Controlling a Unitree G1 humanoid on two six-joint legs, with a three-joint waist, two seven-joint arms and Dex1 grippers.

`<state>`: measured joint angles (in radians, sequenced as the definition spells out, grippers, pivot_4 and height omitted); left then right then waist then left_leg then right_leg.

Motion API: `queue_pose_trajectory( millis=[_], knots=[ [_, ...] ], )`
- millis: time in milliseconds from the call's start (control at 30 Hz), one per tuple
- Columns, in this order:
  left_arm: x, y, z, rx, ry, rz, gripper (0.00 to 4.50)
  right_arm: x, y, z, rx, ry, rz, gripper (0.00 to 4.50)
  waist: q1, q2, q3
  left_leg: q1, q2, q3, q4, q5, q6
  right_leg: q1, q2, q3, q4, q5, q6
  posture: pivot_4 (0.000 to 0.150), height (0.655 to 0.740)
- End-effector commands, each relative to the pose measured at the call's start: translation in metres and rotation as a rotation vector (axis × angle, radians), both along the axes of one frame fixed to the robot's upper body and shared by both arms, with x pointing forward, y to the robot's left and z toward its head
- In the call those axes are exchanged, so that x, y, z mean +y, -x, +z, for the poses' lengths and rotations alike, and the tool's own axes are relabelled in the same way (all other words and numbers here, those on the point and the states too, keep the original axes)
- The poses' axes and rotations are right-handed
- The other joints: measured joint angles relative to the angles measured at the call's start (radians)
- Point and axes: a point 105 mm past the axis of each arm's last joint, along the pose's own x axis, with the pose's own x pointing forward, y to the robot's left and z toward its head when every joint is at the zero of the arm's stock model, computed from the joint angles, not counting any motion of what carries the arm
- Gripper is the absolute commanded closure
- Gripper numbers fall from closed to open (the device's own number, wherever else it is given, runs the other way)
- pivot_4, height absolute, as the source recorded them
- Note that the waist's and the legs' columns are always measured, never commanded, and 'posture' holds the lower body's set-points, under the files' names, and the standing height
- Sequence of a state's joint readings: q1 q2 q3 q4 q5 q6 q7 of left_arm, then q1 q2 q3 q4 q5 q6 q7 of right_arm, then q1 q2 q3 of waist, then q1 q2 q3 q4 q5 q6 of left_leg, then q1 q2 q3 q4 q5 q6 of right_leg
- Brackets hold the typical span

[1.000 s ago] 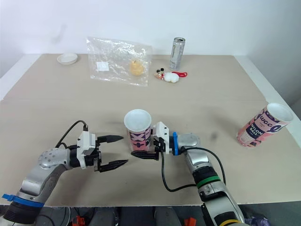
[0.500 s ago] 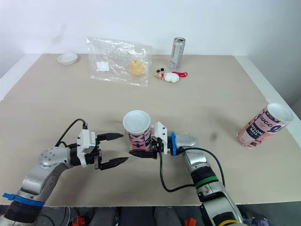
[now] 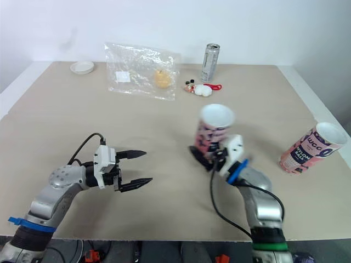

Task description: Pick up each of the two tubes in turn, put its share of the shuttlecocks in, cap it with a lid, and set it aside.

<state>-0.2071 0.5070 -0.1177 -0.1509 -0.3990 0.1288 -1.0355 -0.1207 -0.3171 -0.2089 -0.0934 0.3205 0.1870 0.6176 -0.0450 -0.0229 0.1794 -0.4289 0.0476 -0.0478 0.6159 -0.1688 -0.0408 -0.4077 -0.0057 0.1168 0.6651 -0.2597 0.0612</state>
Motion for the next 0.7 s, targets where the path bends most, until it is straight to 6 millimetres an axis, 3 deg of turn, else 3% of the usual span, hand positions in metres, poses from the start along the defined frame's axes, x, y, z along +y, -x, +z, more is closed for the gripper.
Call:
queue_pose_trajectory(
  millis=[33,167,633,700],
  knots=[
    [-0.006,-0.001,0.006,-0.031,0.015,-0.02,0.0,-0.033,-0.001,0.018,-0.065,-0.019,-0.245,0.8,-0.007,0.0,0.0,0.0,0.0,0.0,0.0,0.0,0.0,0.0,0.0,0.0,0.0,0.0,0.0,0.15,0.74],
    [-0.01,-0.002,0.007,-0.029,0.031,-0.026,0.0,-0.066,-0.001,0.014,-0.05,-0.071,-0.463,0.8,-0.01,0.001,0.0,0.002,0.0,0.002,0.0,0.0,0.0,0.0,0.0,0.002,0.0,0.002,-0.001,0.15,0.74],
    [-0.01,-0.005,0.009,-0.032,0.03,-0.018,0.0,-0.076,-0.01,-0.011,0.032,-0.086,-0.507,0.8,-0.008,0.0,0.0,0.002,0.0,0.002,0.0,0.0,0.0,0.001,0.0,0.003,0.0,0.001,0.0,0.15,0.74],
    [-0.009,-0.005,0.009,-0.031,0.028,-0.016,0.0,-0.076,-0.009,-0.013,0.038,-0.082,-0.504,0.29,-0.008,0.0,0.0,0.002,0.0,0.002,0.0,0.0,0.0,0.001,0.0,0.003,0.0,0.001,0.0,0.15,0.74]
  ],
)
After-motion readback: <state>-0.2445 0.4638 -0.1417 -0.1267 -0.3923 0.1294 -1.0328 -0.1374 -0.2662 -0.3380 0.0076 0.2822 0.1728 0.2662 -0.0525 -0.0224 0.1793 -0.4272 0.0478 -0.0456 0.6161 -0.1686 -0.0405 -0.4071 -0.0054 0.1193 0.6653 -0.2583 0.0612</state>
